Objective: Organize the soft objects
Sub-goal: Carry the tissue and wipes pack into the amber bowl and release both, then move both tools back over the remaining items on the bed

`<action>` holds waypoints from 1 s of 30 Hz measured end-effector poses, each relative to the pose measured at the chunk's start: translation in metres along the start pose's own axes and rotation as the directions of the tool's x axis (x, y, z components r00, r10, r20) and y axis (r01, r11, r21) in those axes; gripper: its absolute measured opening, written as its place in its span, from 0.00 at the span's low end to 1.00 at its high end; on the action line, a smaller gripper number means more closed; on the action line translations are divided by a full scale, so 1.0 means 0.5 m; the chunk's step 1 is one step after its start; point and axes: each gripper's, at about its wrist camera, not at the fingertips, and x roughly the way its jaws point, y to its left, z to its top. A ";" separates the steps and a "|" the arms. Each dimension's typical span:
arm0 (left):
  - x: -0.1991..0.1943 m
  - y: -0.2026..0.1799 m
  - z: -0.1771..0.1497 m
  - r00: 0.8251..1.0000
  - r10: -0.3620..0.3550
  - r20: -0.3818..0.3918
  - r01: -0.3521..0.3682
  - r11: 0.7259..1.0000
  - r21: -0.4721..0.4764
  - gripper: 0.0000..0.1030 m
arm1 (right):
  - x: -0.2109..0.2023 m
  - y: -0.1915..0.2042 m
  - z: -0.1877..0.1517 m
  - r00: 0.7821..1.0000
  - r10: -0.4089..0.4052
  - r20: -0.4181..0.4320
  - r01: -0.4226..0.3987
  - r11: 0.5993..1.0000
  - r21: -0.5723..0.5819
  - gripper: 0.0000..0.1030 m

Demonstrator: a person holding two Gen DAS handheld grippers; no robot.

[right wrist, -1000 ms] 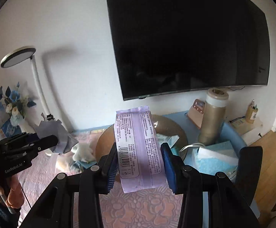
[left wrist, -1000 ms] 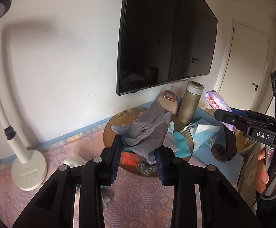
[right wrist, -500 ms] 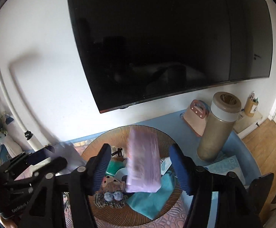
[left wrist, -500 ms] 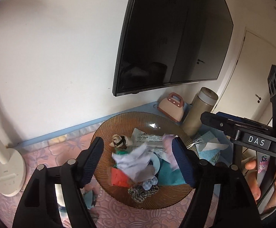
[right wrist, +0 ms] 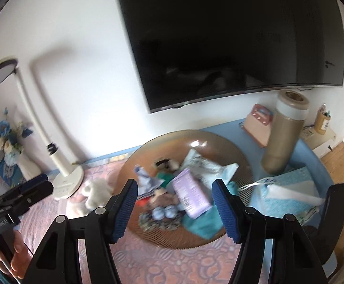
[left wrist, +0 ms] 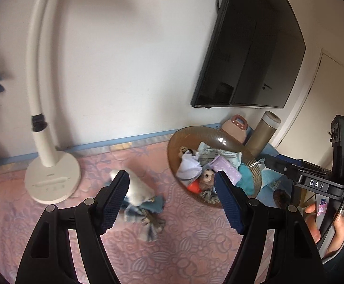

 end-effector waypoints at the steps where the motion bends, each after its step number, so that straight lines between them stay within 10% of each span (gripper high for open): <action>1: -0.021 0.014 -0.014 1.000 0.022 0.004 -0.022 1.000 -0.005 0.70 | 0.001 0.021 -0.012 1.000 0.016 -0.004 -0.016 1.000 -0.012 0.62; 9: -0.094 0.143 -0.129 0.995 0.098 -0.036 -0.102 0.987 -0.123 0.70 | 0.051 0.177 -0.127 0.991 0.104 -0.083 -0.114 0.985 -0.126 0.65; 20: 0.024 0.200 -0.304 0.956 0.241 -0.167 -0.256 0.964 -0.075 0.70 | 0.183 0.232 -0.302 0.965 0.134 -0.224 -0.166 0.977 -0.131 0.65; 30: 0.048 0.238 -0.332 0.964 0.164 -0.208 -0.198 0.968 -0.153 0.71 | 0.211 0.208 -0.335 0.970 0.112 -0.216 -0.138 0.984 -0.109 0.85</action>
